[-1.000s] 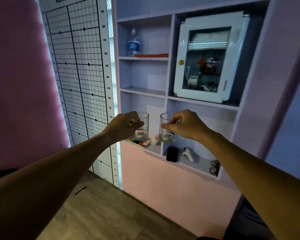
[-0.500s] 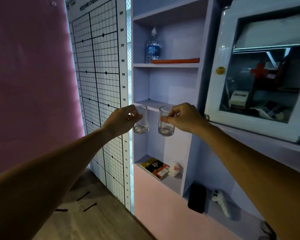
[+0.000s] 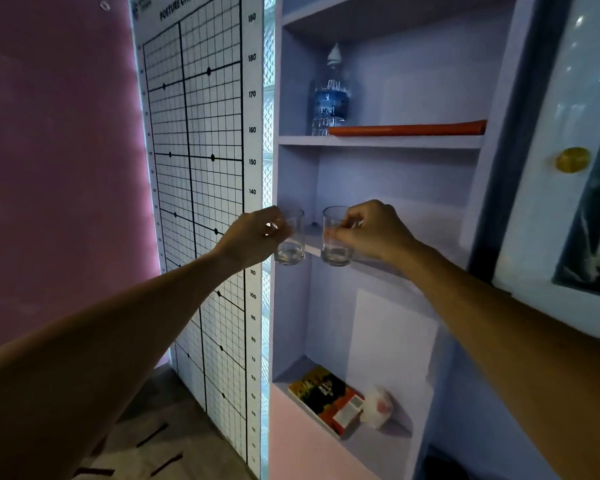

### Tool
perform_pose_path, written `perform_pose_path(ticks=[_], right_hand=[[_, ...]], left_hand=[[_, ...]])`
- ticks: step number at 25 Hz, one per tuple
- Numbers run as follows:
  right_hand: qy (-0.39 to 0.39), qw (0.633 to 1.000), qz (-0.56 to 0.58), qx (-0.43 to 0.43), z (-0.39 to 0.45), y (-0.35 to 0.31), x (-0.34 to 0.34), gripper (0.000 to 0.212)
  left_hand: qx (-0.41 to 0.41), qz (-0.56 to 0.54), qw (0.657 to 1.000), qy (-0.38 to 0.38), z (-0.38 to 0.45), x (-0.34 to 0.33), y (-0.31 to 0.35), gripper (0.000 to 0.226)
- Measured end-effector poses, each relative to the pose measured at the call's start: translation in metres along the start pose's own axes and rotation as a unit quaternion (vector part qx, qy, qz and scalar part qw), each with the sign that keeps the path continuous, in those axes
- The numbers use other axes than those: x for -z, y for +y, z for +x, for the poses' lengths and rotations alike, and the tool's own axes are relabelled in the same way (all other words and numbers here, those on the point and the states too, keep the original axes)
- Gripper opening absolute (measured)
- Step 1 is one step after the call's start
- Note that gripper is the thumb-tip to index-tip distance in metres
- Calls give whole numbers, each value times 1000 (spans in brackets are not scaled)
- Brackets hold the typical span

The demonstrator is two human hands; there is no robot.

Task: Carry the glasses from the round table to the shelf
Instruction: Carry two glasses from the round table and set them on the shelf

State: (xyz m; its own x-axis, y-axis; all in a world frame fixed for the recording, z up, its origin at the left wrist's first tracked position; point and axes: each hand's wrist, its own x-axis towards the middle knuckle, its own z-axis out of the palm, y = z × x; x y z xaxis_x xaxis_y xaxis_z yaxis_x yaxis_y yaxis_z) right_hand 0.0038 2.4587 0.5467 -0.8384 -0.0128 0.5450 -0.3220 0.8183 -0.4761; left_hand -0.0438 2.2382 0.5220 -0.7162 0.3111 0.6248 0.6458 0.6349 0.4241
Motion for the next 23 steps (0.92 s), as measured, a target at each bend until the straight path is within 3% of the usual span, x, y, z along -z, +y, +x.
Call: perform_pose_path(ticks=[5, 15, 23], right_hand=[[22, 999, -11, -26, 54, 15, -22, 31], [-1, 998, -24, -66, 116, 51, -52, 31], [-3, 998, -12, -66, 143, 68, -67, 27]], left_hand=[[-12, -38, 999, -10, 59, -17, -43, 8], [-22, 0, 999, -37, 116, -54, -87, 4], [-41, 40, 997, -51, 131, -56, -86, 22]])
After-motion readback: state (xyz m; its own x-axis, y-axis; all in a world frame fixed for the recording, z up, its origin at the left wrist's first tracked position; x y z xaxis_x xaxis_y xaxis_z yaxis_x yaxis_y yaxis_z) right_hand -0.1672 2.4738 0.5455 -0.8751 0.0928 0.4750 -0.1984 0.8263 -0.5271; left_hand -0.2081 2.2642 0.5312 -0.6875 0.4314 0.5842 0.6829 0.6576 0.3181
